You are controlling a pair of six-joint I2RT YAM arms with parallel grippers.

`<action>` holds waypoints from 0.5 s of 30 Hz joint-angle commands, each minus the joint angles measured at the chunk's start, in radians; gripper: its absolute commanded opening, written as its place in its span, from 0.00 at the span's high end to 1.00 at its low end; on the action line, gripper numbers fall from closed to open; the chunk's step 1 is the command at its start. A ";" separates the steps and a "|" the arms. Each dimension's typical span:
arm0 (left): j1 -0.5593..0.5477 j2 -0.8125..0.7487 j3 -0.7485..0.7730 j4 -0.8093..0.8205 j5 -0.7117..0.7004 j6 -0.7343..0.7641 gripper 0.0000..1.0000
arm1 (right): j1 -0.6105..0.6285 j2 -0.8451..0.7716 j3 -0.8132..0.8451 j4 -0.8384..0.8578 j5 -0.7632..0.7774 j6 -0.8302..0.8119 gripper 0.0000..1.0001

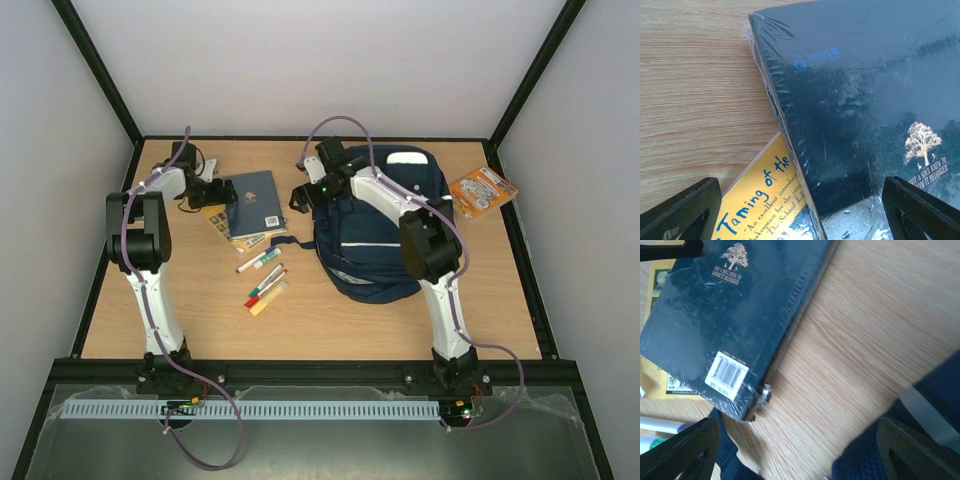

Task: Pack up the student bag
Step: Pick up the book from the center of the board.

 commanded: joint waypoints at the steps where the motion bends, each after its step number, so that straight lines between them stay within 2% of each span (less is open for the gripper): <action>1: -0.023 0.019 -0.001 -0.020 0.032 -0.012 0.10 | 0.023 0.051 0.084 0.010 -0.072 0.055 0.13; 7: -0.071 0.025 -0.035 -0.017 0.054 -0.020 0.10 | 0.035 0.118 0.083 0.042 0.041 0.131 0.10; 15: -0.096 -0.008 -0.076 -0.024 0.037 -0.027 0.10 | 0.035 0.196 0.111 0.064 0.028 0.218 0.02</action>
